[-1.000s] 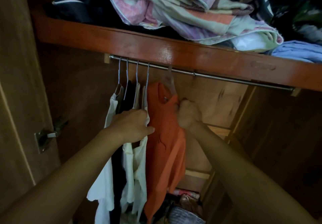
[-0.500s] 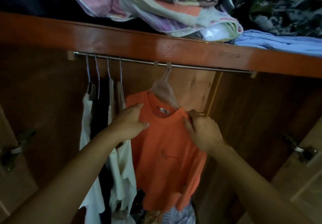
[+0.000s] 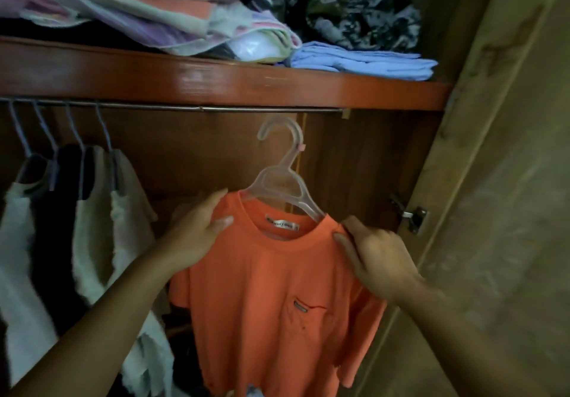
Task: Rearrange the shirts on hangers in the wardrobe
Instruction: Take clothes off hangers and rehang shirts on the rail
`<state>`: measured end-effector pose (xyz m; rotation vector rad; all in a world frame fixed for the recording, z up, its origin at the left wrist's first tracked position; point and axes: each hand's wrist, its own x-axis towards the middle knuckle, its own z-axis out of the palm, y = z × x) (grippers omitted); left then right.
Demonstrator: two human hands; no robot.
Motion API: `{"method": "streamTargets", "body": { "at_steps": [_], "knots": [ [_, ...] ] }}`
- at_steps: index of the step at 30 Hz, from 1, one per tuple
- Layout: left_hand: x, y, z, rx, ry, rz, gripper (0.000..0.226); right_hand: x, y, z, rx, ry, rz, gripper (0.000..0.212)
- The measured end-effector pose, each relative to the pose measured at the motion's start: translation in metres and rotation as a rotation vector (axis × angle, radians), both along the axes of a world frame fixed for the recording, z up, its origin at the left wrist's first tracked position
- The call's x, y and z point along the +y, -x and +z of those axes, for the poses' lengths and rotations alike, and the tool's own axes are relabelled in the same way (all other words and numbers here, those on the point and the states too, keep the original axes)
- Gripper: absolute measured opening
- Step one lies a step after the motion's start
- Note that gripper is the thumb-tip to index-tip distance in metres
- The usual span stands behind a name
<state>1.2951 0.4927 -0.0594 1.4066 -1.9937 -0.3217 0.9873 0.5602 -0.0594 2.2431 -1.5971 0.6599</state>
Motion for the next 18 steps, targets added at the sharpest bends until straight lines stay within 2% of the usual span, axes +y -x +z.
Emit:
{"method": "streamTargets", "body": {
  "at_steps": [2,5,9,11,14,18],
  "knots": [
    [0.004,0.008,0.002,0.056,0.032,-0.009,0.055,0.017,0.011,0.001,-0.027,-0.007,0.007,0.032],
    [0.010,0.036,0.009,0.032,0.031,-0.086,0.047,0.048,0.038,0.004,-0.035,0.002,-0.043,0.038],
    [0.030,0.075,0.008,0.132,-0.086,-0.272,0.009,0.090,0.074,0.010,-0.109,-0.066,-0.131,0.045],
    [0.044,0.094,0.005,0.234,-0.136,-0.311,0.012,0.111,0.089,0.014,-0.158,-0.066,-0.156,0.041],
    [0.064,0.120,0.005,0.374,-0.206,-0.365,0.006,0.144,0.109,0.018,-0.249,-0.031,-0.229,0.033],
    [0.090,0.153,0.016,0.427,-0.251,-0.492,0.003,0.185,0.127,0.025,-0.382,-0.007,-0.223,0.030]
  ]
}}
